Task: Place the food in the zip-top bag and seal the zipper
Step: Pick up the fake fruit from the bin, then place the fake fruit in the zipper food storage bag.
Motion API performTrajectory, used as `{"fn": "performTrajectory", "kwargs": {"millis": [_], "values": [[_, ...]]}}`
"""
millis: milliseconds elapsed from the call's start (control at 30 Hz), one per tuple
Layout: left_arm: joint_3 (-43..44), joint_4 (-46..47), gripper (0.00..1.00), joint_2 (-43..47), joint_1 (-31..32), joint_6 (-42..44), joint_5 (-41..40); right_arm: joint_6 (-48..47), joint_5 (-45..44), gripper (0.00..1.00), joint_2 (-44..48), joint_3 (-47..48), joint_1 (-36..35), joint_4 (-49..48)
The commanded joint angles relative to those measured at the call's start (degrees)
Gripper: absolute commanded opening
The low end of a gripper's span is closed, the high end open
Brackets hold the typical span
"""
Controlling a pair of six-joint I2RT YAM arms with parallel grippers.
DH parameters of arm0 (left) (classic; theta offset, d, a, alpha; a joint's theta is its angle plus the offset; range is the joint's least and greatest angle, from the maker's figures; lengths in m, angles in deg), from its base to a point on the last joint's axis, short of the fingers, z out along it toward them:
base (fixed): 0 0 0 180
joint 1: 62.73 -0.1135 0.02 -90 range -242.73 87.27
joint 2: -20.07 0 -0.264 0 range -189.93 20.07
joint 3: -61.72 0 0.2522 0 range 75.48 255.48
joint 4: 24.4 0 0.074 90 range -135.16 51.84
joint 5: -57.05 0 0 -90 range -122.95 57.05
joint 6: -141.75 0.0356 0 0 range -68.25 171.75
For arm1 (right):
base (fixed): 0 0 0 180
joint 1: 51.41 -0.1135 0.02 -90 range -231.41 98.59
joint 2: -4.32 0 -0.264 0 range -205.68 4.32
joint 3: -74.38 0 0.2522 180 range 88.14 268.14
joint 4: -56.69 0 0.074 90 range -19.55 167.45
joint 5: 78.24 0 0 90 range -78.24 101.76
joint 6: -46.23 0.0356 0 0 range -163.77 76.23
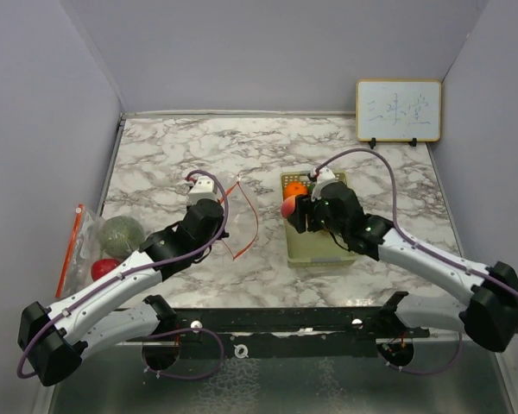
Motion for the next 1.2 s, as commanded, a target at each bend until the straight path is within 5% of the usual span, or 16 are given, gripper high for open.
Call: {"fn": "performTrajectory", "kwargs": {"millis": [0,167,300,700,867,1067,1167], "values": [[2.44,1.60,0.00,-1.02,-0.13,-0.30,2.88,-4.10,18.50,0.31,10.46,-1.62,-0.17,-8.43],[5.40,1.92,0.00,-2.94,-0.10,-0.20,5.73,-5.18,39.75,0.31,9.04,-1.61,-2.50,-17.29],[7.34,2.52,0.00,-3.83,-0.14,-0.37,8.30,-2.78,45.16,0.32,3.47,-1.48,-5.47,-26.32],[5.09,1.20,0.00,3.74,-0.14,-6.52,18.79,-2.60,3.23,0.36,-5.95,5.86,-5.56,-23.71],[0.25,5.90,0.00,6.00,-0.07,-9.54,21.81,-4.98,2.05,0.55,-9.97,10.60,-6.31,-18.69],[-1.82,11.63,0.00,3.84,-0.11,-10.11,20.29,-7.43,1.75,0.94,-7.38,10.66,-8.39,-14.49],[-1.62,12.22,0.00,3.08,-0.14,-9.58,18.26,-7.89,1.63,1.00,-4.43,9.22,-8.39,-12.94]]}}
